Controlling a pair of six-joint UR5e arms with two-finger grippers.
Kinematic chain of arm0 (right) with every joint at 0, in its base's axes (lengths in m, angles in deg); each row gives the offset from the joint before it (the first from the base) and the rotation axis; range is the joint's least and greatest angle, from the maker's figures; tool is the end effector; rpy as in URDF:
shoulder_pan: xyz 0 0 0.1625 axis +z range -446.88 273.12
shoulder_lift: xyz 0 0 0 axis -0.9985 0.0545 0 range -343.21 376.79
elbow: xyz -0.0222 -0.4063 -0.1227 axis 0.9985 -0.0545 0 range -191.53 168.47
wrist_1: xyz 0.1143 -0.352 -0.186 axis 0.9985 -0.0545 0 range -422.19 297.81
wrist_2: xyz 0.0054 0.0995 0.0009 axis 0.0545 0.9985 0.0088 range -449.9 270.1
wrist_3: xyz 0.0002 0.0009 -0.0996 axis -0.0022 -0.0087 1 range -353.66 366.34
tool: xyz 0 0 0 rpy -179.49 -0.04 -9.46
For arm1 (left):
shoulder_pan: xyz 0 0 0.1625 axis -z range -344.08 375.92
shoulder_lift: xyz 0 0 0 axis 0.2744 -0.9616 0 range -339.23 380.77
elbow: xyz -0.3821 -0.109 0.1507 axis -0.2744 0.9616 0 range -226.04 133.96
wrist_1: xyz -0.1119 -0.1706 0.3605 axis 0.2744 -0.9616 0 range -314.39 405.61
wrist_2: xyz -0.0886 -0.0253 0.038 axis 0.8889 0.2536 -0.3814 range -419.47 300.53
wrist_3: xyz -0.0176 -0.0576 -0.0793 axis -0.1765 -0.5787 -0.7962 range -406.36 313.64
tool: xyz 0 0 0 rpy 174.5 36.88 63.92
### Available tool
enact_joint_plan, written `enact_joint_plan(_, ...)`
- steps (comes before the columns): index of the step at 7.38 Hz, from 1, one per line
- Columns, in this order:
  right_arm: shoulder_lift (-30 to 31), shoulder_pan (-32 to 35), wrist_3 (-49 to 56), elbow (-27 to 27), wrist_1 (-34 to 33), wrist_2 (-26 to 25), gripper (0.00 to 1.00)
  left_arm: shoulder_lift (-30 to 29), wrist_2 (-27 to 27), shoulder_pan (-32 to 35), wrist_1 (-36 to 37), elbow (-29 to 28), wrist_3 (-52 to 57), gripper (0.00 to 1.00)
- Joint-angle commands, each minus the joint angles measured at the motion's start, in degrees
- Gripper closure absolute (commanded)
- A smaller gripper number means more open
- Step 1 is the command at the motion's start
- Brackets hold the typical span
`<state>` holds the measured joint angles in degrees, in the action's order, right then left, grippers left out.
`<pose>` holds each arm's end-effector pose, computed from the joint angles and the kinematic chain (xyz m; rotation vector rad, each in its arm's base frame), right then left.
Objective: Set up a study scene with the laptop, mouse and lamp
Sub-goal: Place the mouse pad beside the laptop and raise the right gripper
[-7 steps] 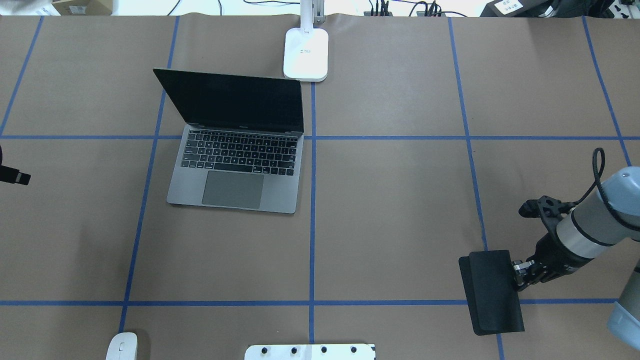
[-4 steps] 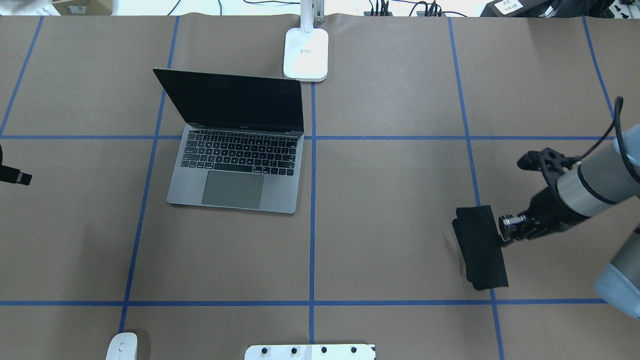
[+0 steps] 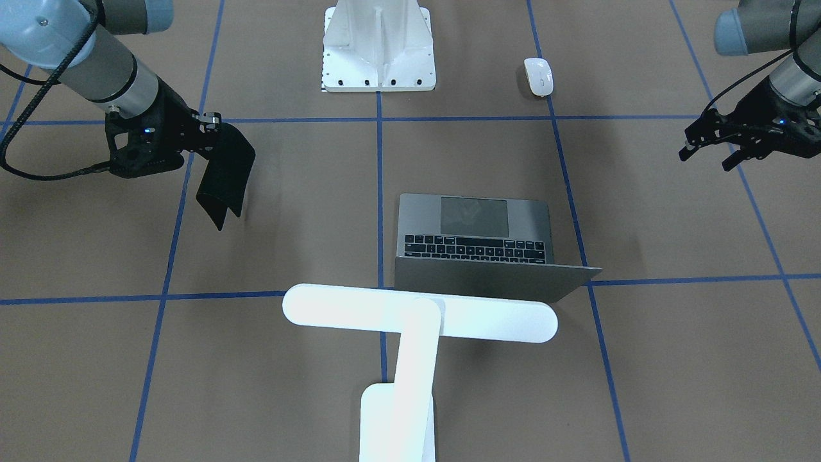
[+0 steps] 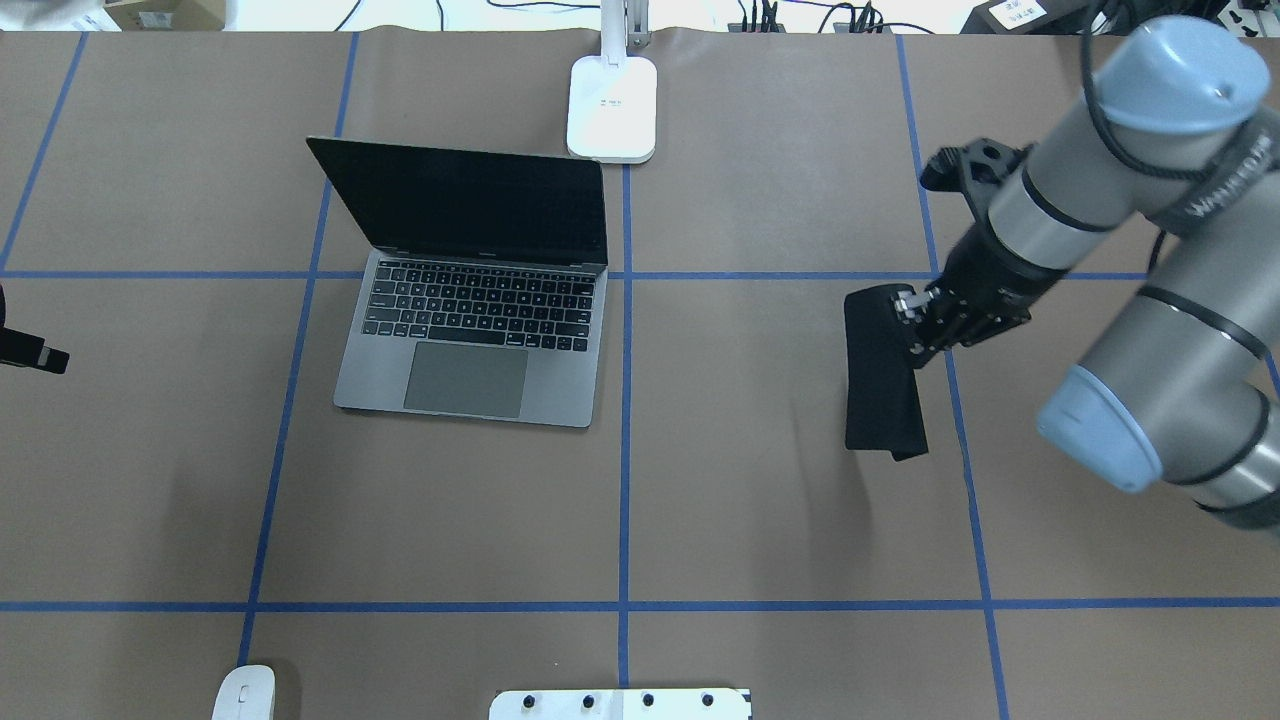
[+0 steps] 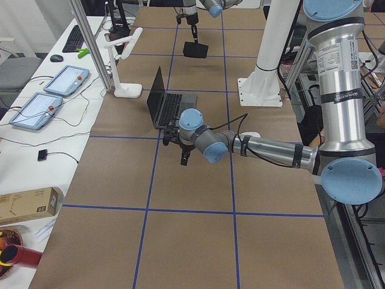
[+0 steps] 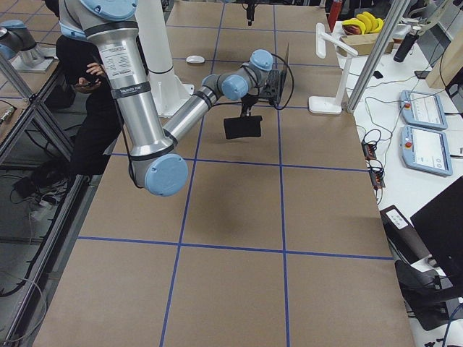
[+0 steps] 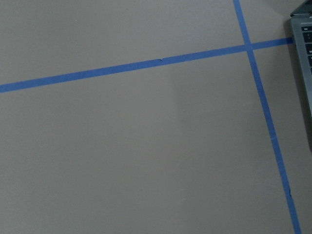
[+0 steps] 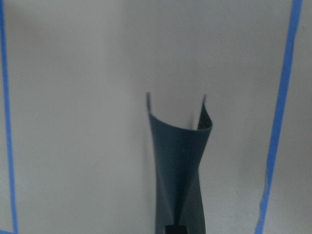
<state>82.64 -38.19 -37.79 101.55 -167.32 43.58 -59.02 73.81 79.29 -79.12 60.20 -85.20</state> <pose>-0.3231 -0.4656 0.2707 -0.1096 -0.9034 -0.1668 0.1380 -0.4202 0.5293 0.1779 0.9707 0.0731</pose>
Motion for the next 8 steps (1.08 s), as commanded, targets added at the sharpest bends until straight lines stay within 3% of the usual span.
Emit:
enact_joint_plan(1, -9.76, 0.53, 5.61, -6.52, -6.49, -3.13, 0.93, 0.07, -0.04, 0.0, 0.02, 0.55, -4.21, 0.0)
enact_joint_plan(5, -23.03, 1.5, 8.36, -20.85, -6.67, -3.14, 0.93, -0.02, 0.14, -0.26, 0.02, 0.55, -8.98, 0.0)
enact_joint_plan(8, -23.23, 1.5, 8.36, -21.93, -6.67, -2.88, 0.92, -0.02, 0.23, -0.26, 0.02, 0.55, -8.98, 0.0)
